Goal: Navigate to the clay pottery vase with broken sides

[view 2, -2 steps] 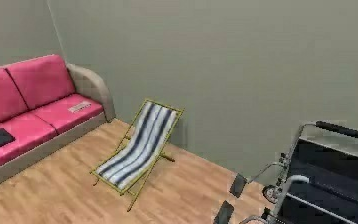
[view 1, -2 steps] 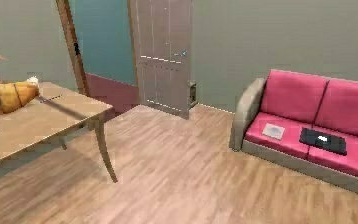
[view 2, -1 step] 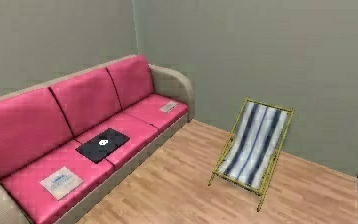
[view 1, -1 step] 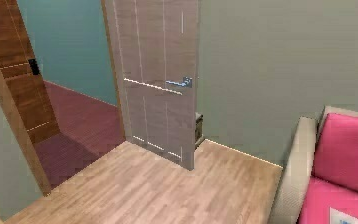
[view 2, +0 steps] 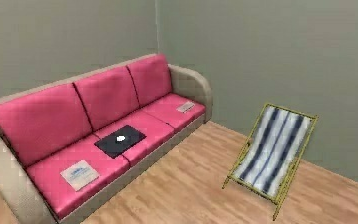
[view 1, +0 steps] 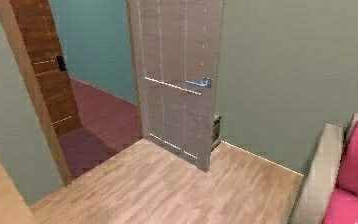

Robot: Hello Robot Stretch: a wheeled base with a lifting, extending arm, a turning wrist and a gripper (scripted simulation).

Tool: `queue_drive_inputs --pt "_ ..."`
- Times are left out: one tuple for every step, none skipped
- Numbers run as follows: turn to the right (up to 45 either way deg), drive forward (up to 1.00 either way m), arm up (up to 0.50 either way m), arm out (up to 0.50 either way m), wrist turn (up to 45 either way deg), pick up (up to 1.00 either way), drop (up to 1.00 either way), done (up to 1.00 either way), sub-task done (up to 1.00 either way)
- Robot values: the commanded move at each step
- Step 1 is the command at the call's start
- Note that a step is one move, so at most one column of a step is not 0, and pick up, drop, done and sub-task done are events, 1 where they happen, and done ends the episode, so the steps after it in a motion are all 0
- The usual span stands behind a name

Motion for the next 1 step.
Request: queue_drive_inputs --pt "0.0 0.5 0.0 0.0 0.0 0.0 0.0 0.0 0.0"
